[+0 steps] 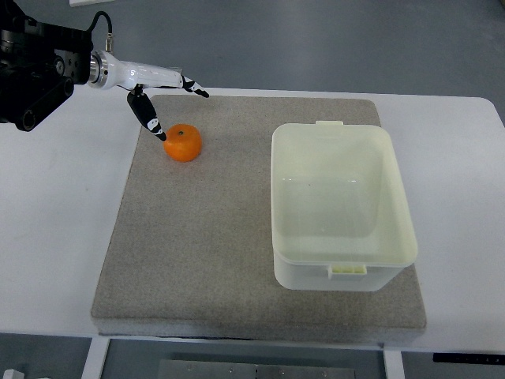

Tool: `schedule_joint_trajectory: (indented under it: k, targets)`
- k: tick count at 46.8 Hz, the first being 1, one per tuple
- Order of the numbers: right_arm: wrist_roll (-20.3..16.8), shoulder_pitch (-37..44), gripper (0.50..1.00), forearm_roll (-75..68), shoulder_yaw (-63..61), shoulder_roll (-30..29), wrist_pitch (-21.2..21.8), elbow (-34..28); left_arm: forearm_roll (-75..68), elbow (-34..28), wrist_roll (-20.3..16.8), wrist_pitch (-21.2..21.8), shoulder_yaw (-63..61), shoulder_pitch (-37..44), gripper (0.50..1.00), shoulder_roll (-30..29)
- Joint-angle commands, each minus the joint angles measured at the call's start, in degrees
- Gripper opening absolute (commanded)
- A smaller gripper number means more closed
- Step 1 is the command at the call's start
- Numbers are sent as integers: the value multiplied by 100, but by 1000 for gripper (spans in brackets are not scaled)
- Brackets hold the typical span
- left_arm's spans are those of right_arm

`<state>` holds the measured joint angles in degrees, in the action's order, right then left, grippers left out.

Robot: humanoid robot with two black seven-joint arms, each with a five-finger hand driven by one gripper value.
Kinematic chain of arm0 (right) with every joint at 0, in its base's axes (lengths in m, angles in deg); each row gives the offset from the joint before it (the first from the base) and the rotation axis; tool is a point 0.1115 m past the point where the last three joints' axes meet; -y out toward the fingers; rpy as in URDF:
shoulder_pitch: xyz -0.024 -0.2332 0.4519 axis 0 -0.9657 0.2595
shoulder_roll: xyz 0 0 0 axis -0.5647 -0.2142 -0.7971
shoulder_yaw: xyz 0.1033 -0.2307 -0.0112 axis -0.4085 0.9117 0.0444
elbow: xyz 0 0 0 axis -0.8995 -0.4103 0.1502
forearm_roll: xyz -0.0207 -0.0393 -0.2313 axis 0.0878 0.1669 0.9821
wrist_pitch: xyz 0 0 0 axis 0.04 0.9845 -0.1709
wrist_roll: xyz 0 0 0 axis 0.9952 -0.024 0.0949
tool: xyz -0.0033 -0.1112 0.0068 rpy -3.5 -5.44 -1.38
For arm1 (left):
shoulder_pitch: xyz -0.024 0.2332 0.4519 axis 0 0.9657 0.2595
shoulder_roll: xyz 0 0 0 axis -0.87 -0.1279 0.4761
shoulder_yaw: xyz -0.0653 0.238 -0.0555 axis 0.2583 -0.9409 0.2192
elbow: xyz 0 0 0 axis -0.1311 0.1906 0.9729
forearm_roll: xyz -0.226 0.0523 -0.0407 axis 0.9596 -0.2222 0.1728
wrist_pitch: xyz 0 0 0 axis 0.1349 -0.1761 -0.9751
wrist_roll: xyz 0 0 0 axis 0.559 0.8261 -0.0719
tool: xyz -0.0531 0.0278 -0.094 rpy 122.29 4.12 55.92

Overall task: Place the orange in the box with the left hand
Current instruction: 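Reach the left hand forward over the orange, fingers open, then lower the left hand around the orange and close the fingers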

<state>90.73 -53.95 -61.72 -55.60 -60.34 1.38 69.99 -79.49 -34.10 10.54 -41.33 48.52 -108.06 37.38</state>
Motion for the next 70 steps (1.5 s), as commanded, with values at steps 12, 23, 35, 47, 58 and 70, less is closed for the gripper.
schedule_joint_trajectory:
  k: [12, 23, 35, 47, 58, 70]
  targets:
    - [0, 0, 932, 0, 0, 0, 0, 0, 4, 47, 2, 34, -368, 56, 996, 37]
    - [0, 0, 932, 0, 0, 0, 0, 0, 30, 47, 2, 43, -368, 74, 996, 160]
    - [0, 0, 932, 0, -8, 0, 0, 0, 4, 38, 2, 51, -377, 232, 996, 275]
    - [0, 0, 932, 0, 0, 0, 0, 0, 4, 30, 2, 78, -377, 223, 996, 292]
    - [0, 0, 932, 0, 0, 0, 0, 0, -49, 21, 2, 95, -412, 215, 994, 292]
    - [0, 0, 932, 0, 0, 0, 0, 0, -198, -23, 2, 579, -825, 206, 988, 327]
